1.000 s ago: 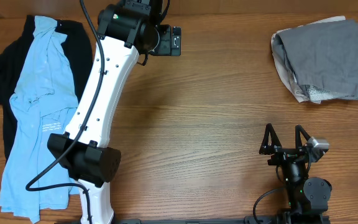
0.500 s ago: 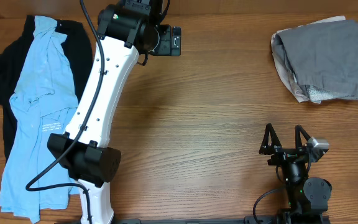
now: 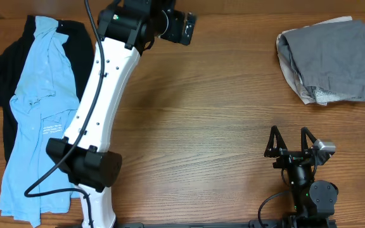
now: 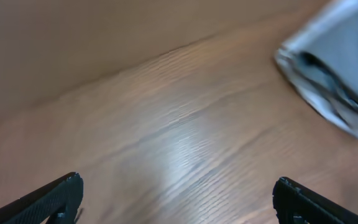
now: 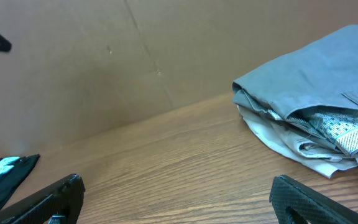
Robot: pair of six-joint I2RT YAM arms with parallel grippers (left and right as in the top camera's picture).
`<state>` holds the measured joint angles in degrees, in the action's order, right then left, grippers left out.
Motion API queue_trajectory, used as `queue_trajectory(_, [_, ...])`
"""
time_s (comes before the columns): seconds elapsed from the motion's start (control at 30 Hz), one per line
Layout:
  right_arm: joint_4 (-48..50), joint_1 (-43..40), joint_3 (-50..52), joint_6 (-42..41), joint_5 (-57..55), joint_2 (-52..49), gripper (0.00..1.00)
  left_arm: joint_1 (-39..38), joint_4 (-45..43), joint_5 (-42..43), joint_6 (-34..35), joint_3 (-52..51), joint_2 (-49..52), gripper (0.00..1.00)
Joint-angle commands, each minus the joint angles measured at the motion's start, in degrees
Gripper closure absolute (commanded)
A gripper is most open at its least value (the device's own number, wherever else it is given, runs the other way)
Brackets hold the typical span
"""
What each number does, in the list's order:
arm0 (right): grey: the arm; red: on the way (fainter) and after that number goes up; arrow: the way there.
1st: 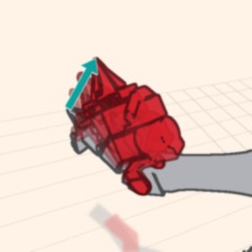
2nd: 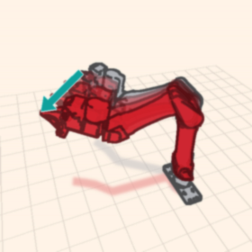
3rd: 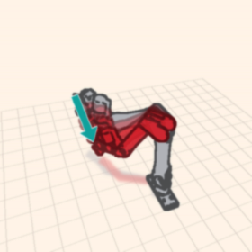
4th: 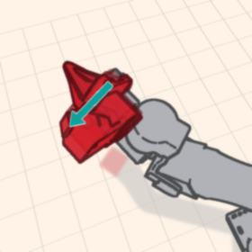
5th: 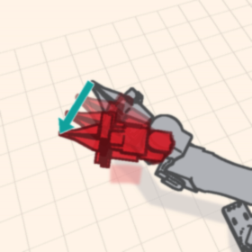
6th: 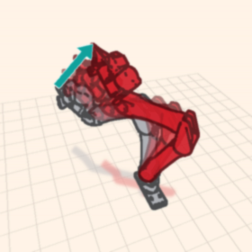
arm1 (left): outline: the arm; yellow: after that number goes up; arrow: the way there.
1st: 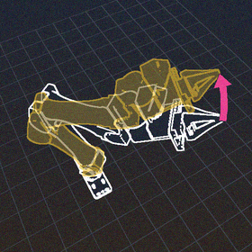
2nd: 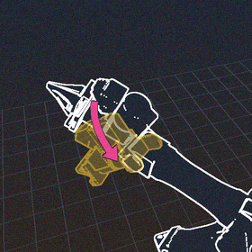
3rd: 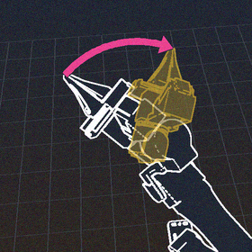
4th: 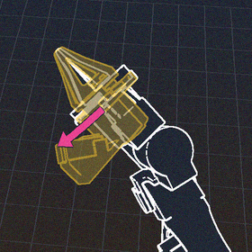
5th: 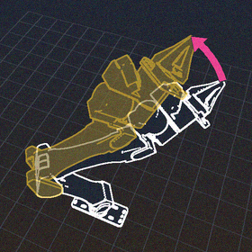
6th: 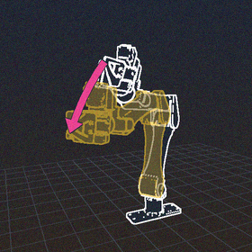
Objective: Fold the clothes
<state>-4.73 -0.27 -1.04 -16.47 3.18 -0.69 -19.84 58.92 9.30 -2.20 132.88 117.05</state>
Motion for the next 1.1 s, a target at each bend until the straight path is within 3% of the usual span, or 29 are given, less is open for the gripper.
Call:
queue_trajectory(0.0, [0.26,0.26,0.59,-0.09,0.31,0.52,0.0,1.62,-0.66,9.64,-15.85,0.28,-5.81,0.0])
queue_trajectory(0.17, [0.26,0.26,0.59,-0.09,0.31,0.52,0.0,6.84,-4.92,10.01,-13.25,-9.75,-13.31,0.0])
queue_trajectory(0.53, [0.26,0.26,0.59,-0.09,0.31,0.52,0.0,16.02,-26.51,11.52,-13.0,-54.27,-40.3,0.0])
queue_trajectory(0.8, [0.26,0.26,0.59,-0.09,0.31,0.52,0.0,17.68,-37.64,11.08,-13.0,-78.51,-57.77,0.0])
queue_trajectory(1.07, [0.26,0.26,0.59,-0.09,0.31,0.52,0.0,17.7,-55.47,11.08,-12.55,-105.7,-80.89,0.0])
